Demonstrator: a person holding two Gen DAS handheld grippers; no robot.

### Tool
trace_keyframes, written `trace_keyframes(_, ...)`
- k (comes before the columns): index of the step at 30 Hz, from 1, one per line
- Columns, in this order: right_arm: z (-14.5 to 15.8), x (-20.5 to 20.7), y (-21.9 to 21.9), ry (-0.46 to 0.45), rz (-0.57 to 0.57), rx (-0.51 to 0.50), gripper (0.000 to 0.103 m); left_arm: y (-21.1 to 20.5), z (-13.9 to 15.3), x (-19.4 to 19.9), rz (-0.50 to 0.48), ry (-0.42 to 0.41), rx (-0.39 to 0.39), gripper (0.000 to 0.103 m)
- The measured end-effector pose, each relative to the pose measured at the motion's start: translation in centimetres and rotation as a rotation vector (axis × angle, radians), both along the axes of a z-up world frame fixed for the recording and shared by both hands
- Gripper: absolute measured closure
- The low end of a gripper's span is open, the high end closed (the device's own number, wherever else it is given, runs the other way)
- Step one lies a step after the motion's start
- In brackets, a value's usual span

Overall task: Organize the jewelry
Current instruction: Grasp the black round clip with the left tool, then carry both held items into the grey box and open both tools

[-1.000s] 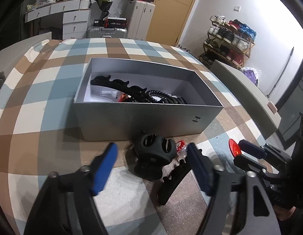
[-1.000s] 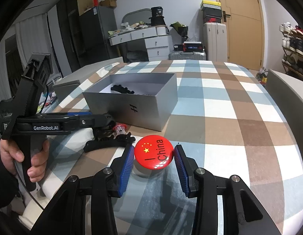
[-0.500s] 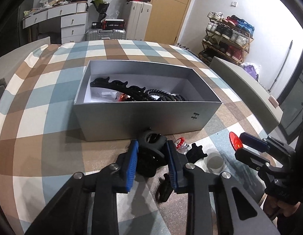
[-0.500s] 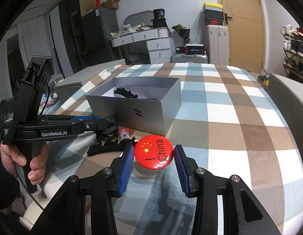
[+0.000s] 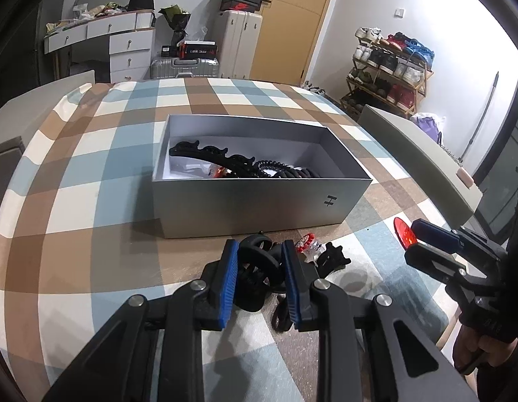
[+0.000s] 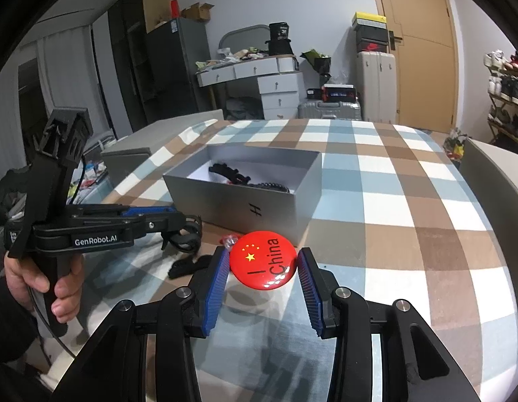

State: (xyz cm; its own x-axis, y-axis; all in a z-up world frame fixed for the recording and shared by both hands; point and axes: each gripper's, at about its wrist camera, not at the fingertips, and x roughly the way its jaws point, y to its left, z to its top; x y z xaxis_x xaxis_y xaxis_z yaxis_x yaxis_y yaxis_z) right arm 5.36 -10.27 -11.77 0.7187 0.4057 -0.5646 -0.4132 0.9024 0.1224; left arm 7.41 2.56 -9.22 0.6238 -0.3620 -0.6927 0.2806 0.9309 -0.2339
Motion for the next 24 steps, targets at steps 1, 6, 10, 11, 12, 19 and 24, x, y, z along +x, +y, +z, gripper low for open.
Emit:
trace_keyframes(1,0.1,0.0,0.0,-0.001,0.001,0.003,0.062,0.1,0.1,-0.1,0.002,-0.002,0.0,0.083)
trace_keyframes(6,0.7,-0.1,0.4,-0.01,0.012,0.014,0.062,0.8,0.5,-0.4,0.015,-0.013,-0.009,0.083)
trace_keyframes(10,1.5,0.0,0.4,-0.008,0.024,0.065,0.062,1.3,1.3,-0.9,0.019,-0.032,-0.021,0.083)
trace_keyframes(11,1.8,0.1,0.4,-0.009,0.024,0.074,0.062,1.4,1.5,-1.1,0.02,-0.037,-0.024,0.083)
trace_keyframes(12,2.1,0.2,0.5,-0.012,0.027,0.084,0.062,1.5,1.9,-1.3,0.021,-0.045,-0.03,0.083)
trace_keyframes(19,4.4,1.8,1.0,-0.036,0.063,0.145,0.062,2.0,5.4,-1.7,0.014,-0.13,-0.088,0.083)
trace_keyframes(24,5.7,3.4,1.5,-0.045,0.077,0.174,0.062,2.0,7.1,0.2,0.018,-0.173,-0.09,0.083)
